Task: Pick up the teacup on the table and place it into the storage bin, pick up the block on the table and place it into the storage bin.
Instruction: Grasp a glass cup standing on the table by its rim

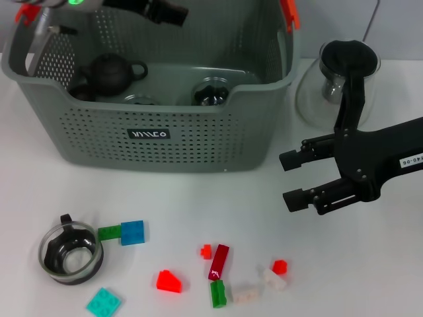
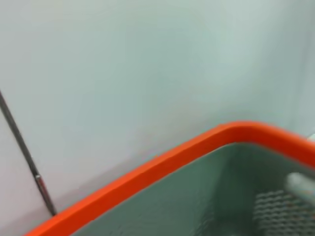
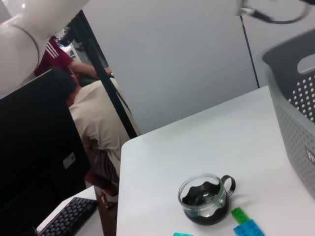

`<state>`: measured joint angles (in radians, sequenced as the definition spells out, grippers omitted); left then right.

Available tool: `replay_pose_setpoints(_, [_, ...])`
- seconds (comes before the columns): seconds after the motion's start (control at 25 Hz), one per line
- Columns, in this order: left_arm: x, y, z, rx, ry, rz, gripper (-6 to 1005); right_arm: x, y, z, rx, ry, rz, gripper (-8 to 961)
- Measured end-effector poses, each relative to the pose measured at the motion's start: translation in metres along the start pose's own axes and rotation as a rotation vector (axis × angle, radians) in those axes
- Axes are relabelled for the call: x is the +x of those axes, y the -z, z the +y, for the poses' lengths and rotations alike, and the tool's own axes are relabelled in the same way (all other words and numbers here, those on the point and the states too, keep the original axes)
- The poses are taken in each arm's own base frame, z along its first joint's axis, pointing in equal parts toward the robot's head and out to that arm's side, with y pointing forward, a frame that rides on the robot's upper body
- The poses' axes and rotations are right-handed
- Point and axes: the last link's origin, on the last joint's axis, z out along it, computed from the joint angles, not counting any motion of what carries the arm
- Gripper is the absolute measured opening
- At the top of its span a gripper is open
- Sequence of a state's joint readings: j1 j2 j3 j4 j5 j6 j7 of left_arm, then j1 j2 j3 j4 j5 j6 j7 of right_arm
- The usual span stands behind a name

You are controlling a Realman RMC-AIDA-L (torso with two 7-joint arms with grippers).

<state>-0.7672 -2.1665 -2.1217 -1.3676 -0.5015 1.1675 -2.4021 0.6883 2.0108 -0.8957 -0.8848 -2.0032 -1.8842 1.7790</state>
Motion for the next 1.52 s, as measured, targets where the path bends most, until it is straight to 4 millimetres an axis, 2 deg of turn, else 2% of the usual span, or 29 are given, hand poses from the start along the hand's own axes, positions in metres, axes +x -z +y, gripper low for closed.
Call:
replay_pose_setpoints(0.12, [-0.003, 0.033, 0.002, -0.094, 0.05, 0.064, 842, 0.0, 0.002, 0.0, 0.004, 0.006, -0.009, 855])
replay_pose_setpoints(0.32, [-0.018, 0.089, 0.006, -0.288, 0.107, 0.158, 840, 0.0, 0.006, -0.001, 0.014, 0.009, -0.02, 854])
replay_pose_setpoints(0.56, [-0.043, 0.124, 0.006, -0.382, 0.128, 0.118, 838, 0.0, 0.009, -0.003, 0.032, 0.024, -0.03, 854])
replay_pose_setpoints(0.88, [-0.078, 0.141, 0.0, -0.325, 0.169, -0.016, 835, -0.001, 0.013, -0.004, 0.043, 0.029, -0.033, 854])
replay_pose_setpoints(1.52, [-0.161, 0.14, -0.012, -0.189, 0.332, -0.342, 831, -0.002, 0.013, -0.013, 0.094, 0.032, -0.046, 855])
